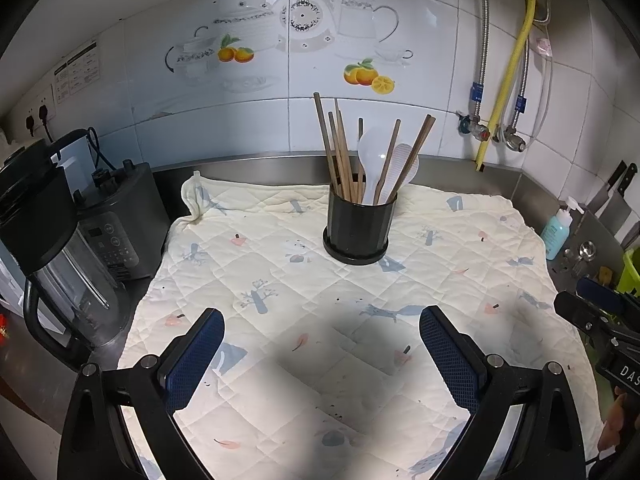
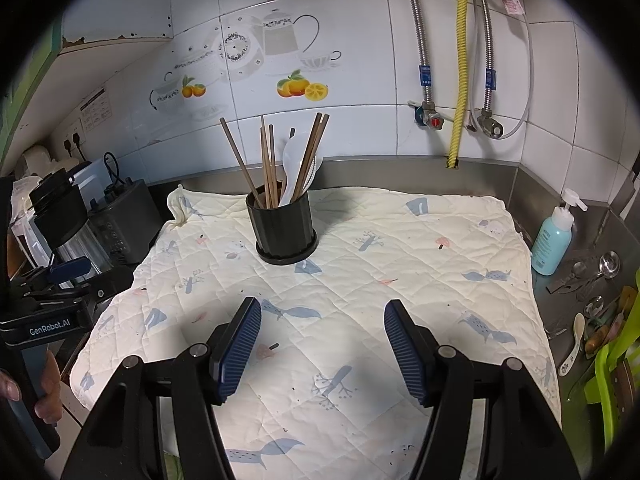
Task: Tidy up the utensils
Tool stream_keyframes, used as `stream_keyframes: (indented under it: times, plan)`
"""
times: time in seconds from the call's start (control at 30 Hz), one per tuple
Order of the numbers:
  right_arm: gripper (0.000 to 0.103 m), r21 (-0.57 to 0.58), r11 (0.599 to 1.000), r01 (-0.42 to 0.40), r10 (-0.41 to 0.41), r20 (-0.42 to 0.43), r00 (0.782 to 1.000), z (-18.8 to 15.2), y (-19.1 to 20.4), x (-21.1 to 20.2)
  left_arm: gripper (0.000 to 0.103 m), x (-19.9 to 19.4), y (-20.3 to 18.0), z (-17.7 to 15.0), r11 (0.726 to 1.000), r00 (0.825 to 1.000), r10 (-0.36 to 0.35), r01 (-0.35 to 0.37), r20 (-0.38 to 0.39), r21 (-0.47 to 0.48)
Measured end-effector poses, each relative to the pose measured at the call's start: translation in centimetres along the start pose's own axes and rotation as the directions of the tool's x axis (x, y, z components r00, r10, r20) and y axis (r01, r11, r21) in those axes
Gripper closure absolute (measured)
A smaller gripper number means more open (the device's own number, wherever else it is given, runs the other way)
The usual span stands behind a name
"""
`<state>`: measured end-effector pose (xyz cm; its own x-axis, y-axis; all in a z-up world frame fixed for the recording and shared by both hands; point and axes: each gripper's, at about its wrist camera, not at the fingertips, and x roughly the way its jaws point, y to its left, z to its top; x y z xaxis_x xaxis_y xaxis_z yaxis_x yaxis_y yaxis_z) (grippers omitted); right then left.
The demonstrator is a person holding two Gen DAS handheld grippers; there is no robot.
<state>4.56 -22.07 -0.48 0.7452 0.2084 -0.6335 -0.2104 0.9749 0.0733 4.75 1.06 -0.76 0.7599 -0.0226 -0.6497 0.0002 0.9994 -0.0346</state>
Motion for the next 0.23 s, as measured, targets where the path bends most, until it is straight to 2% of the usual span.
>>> stream_keyframes:
  times: [0.23]
  plan:
    - [0.033,0.002,1.0,-0.004,0.004,0.0,1.0,-0.12,0.02,0.01,0.0,-0.19,0.08,-0.08,1.0,1.0,0.005,-0.005,0.014,0.005]
